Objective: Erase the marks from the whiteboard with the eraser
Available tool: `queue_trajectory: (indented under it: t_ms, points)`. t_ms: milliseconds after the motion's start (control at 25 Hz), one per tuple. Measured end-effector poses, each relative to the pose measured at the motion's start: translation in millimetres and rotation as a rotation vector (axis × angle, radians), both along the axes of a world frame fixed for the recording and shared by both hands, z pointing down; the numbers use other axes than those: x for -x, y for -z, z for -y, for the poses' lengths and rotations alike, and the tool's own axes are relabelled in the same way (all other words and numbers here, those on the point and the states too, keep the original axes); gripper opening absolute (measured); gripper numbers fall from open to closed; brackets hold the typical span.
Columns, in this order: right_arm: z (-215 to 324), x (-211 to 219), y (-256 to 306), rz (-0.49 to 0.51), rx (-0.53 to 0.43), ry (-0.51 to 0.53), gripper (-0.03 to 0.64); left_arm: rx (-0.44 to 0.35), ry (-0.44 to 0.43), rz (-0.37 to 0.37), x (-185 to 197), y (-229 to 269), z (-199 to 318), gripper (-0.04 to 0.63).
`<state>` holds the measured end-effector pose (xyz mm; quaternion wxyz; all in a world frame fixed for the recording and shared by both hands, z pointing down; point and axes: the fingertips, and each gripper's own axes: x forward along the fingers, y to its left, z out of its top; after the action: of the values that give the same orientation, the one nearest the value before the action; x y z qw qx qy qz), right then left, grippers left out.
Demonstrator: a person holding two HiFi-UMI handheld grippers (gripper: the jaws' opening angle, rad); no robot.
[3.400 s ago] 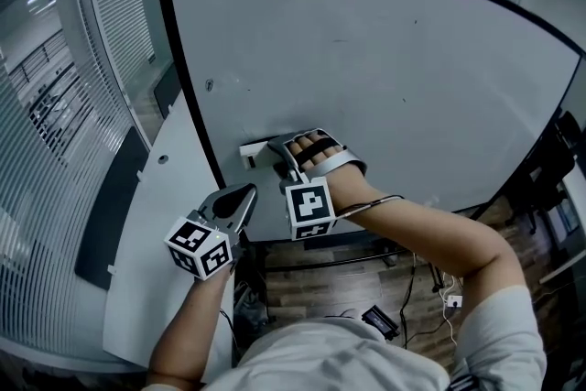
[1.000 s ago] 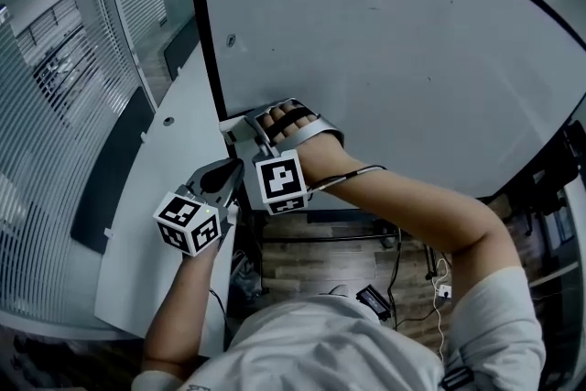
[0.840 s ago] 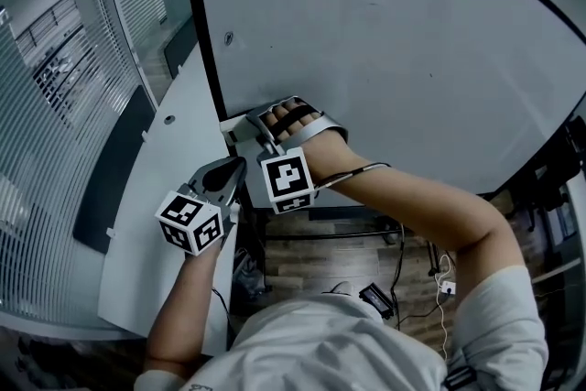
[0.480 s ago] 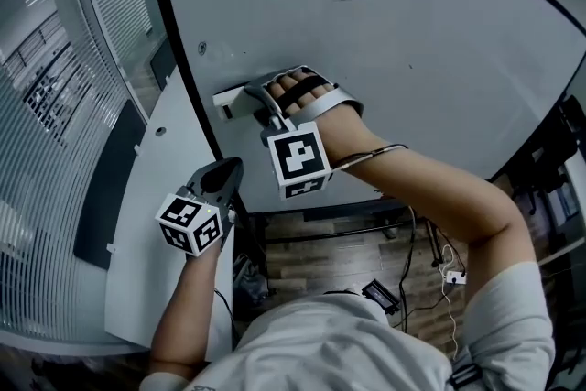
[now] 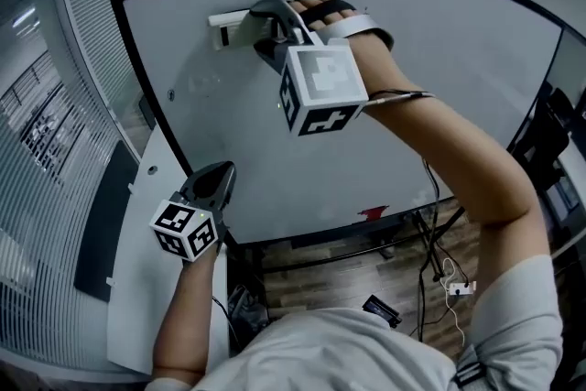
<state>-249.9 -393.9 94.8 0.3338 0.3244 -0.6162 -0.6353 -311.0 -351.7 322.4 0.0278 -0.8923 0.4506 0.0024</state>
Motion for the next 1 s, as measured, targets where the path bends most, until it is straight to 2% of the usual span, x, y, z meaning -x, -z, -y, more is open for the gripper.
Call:
queue_trajectory:
  t_ms: [160, 280, 360, 480, 760, 1000]
  points:
    - [2.0, -50.0, 65.1, 0.049, -0.098, -0.048, 0.233, 0.016, -0.027, 0.000, -29.9, -0.8, 4.5, 0.008]
    - [3.2, -79.5, 92.7, 0.108, -0.083, -0.058, 0.233, 0.018, -0.033, -0.004, -49.0, 1.4, 11.4, 0.008]
    - [4.0, -89.9, 92.6, 0.102, -0.094, -0.062, 0.233, 0.019, -0.035, -0.010, -62.0, 2.6, 16.1, 0.008]
    - [5.6, -99.0, 75.3, 0.072, -0.106, -0.062, 0.233, 0.027, -0.039, -0.013, -80.4, 1.1, 19.6, 0.008]
    - [7.4, -113.9, 1.5, 0.033, -0.048, -0.022, 0.233, 0.020, -0.004, -0.024, -103.9, 4.7, 21.5, 0.008]
    - [12.8, -134.9, -93.0, -0.012, 0.061, -0.007, 0.233, 0.032, 0.011, -0.020, -130.7, -0.3, 21.4, 0.008]
